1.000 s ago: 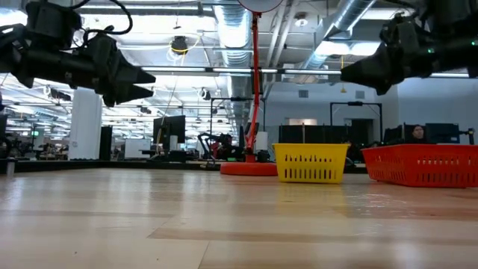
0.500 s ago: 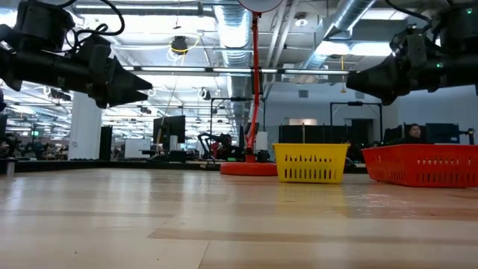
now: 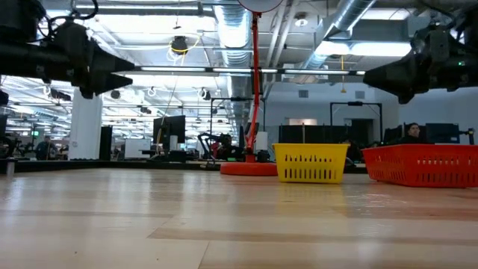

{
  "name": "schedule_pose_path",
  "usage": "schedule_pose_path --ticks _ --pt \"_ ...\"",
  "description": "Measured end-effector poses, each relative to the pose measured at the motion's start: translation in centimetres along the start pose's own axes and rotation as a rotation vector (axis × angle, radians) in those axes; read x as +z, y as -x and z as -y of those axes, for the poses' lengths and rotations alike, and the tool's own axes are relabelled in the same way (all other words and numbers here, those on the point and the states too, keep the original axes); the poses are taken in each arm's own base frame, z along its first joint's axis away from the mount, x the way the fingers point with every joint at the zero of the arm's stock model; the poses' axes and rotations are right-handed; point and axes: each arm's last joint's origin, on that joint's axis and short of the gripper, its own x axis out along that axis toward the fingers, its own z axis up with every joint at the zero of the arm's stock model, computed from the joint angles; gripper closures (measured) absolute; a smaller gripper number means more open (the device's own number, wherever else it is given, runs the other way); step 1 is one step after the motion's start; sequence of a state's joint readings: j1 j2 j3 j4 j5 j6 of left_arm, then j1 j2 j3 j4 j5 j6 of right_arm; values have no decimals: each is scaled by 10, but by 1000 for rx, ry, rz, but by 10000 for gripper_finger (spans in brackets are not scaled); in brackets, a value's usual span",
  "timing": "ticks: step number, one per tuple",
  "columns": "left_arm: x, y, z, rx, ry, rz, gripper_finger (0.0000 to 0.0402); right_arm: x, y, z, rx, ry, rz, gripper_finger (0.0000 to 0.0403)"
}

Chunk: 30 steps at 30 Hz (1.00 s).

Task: Pick & Place Office items
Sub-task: Return to Home Position

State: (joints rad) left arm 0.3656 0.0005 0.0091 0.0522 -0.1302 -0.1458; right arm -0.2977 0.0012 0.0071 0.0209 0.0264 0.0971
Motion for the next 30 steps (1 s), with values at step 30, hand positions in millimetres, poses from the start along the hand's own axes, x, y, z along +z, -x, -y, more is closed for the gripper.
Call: schedule_pose_path --ticks 30 --pt "-12 -9 1 -32 3 -137 105 -3 -2 1 -5 117 -38 300"
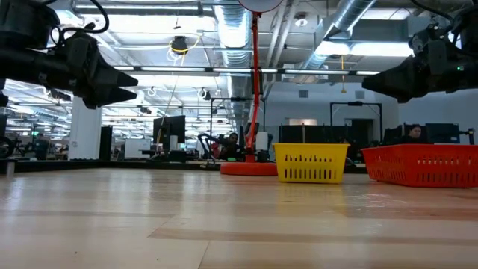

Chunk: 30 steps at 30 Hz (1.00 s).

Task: Pick & Place Office items
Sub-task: Return to Home Position

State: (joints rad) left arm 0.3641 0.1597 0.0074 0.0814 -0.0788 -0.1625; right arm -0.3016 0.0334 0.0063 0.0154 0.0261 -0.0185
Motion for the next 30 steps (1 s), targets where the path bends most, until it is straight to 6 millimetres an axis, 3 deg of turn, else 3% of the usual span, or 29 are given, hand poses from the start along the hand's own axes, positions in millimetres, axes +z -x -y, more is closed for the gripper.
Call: schedule_pose_path --ticks 10,20,30 --pt "-3 -2 1 -2 -3 -35 105 0 0 0 0 0 -1 300" --pt "11 10 2 -33 12 140 105 0 0 0 0 0 0 300" --pt "14 12 2 -40 14 179 105 0 0 0 0 -1 0 300"
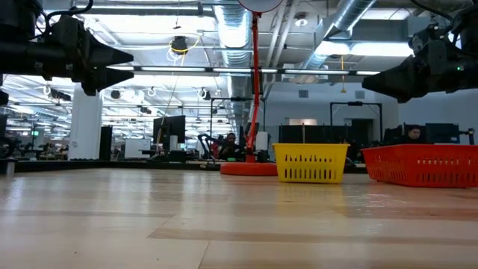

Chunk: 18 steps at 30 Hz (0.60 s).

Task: Pick & Place Office items
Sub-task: Return to Home Position

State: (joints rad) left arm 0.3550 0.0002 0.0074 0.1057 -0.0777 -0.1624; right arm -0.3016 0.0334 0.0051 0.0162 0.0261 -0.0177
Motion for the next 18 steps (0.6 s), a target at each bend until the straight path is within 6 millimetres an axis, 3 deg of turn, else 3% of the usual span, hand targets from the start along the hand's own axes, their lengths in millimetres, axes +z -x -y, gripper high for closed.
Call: schedule_pose_path --ticks 18 --pt "-2 -1 4 -40 3 -25 105 0 0 0 0 0 0 300"
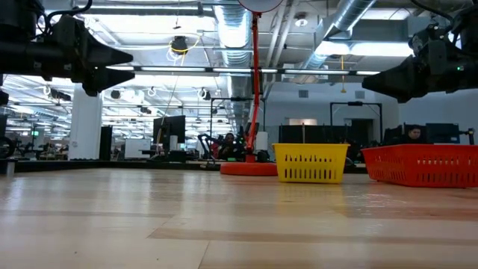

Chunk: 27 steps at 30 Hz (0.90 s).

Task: Pick & Place Office items
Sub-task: Return to Home Position

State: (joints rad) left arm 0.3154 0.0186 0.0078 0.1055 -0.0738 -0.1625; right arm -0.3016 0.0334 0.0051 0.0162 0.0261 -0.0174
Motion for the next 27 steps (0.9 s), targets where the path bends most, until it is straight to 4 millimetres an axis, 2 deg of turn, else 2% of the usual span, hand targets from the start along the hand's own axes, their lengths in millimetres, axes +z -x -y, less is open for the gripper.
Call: schedule_pose_path --ticks 27 --pt "-13 -9 -2 28 -12 -151 105 0 0 0 0 0 0 300"
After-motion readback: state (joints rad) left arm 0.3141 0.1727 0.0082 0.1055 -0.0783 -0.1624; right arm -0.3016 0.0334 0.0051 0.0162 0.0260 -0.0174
